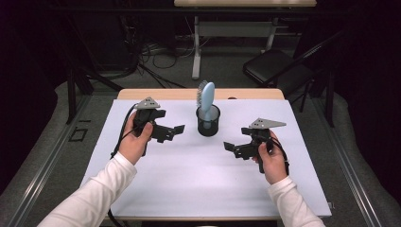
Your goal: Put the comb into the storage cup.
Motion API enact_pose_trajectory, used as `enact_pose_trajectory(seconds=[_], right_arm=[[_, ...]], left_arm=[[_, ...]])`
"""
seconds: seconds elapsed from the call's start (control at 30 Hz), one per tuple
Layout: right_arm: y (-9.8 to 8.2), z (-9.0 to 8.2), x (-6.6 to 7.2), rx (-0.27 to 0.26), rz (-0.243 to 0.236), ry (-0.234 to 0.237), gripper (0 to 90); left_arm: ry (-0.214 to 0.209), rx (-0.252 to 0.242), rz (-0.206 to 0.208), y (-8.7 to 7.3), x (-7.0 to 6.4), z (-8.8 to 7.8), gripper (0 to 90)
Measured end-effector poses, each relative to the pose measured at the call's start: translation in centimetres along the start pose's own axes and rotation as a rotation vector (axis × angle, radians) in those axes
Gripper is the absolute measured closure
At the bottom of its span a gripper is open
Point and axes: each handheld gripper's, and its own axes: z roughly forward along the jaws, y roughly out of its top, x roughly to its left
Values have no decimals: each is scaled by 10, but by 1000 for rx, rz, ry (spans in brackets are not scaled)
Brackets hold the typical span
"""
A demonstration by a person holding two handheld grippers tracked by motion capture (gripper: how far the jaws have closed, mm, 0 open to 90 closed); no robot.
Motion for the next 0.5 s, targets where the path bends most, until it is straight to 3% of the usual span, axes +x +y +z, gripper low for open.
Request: enact_pose_trajectory(seconds=[0.5], right_arm=[[0, 1, 4, 7, -10, 7, 12]], left_arm=[[5, -26, 13, -26, -3, -11, 20]])
